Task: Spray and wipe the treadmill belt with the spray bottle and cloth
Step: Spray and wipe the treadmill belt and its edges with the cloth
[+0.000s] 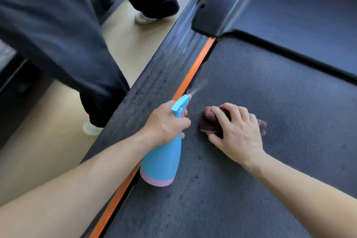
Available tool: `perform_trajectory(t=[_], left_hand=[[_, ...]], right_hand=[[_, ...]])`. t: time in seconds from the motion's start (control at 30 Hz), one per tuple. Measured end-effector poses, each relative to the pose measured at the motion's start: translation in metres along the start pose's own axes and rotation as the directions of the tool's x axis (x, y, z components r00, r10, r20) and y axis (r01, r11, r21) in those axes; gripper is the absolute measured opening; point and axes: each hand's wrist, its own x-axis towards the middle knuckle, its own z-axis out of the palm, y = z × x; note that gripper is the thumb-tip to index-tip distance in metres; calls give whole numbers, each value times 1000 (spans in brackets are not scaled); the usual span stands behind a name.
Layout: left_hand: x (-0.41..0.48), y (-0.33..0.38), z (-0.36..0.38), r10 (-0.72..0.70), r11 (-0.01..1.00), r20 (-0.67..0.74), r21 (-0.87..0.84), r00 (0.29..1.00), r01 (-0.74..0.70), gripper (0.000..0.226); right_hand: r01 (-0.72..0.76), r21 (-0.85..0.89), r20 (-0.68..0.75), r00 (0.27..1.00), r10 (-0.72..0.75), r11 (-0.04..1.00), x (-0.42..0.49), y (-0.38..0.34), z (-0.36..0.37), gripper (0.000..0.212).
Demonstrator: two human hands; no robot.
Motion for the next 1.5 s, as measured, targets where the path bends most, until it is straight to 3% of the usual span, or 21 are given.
perform_trajectory(t=[0.17,0.3,0.37,0.43,0.5,0.57,0.63,0.7,0.8,0.87,0.93,1.03,1.1,1.13,1.23,1.3,1.43,1.5], left_hand=[[-4,-1,-5,-15,997,-22,-76,1000,13,60],[-2,-1,-10,5,987,-73,-160,997,-17,58],[0,1,-14,18,981,-84,-190,996,-34,55],[0,5,-20,33,977,-85,-207,996,-50,49],[-1,8,-24,43,975,-95,-214,995,-63,47],[-2,10,-27,44,972,-111,-223,993,-68,47],[-2,10,-28,44,969,-111,-238,993,-70,44],[-1,9,-26,40,968,-113,-243,993,-66,45],[0,6,-22,27,972,-104,-230,994,-51,46],[-2,5,-21,21,979,-96,-199,995,-40,42],[-5,4,-22,17,985,-97,-167,995,-33,44],[-9,7,-23,7,992,-97,-128,995,-19,58],[-10,9,-22,11,991,-92,-131,996,-23,58],[-9,9,-20,12,990,-90,-136,996,-24,57],[-6,9,-15,25,989,-73,-145,997,-35,47],[-3,7,-13,34,991,-78,-125,996,-44,42],[-2,11,-14,55,994,-82,-89,995,-62,44],[0,16,-15,59,995,-84,-75,995,-66,44]], right_hand=[[-30,12,-91,995,31,999,43,3,0,47],[-255,90,-100,960,263,963,136,14,4,40],[-287,87,-84,952,294,954,158,13,8,37],[-204,104,-108,971,215,974,143,2,10,35],[-10,104,-115,993,21,995,101,-10,13,34],[221,99,-71,974,-215,970,63,-15,13,37],[337,50,-43,941,-335,940,60,-6,11,40],[284,-21,-74,956,-284,959,85,3,11,39],[-47,8,-105,993,48,999,129,4,10,33],[-136,60,-101,985,142,989,126,-8,11,30],[-46,89,-122,991,57,995,98,-21,14,31],[250,63,-57,967,-247,966,48,-24,13,46],[323,10,-30,946,-323,946,58,-10,9,46],[272,-10,-37,962,-272,962,72,-5,8,43],[-76,13,-93,993,77,997,114,1,6,33],[-127,38,-117,985,130,991,108,-9,9,32],[178,69,-49,983,-175,982,35,-25,9,47],[271,35,-34,962,-270,962,32,-15,7,45]])
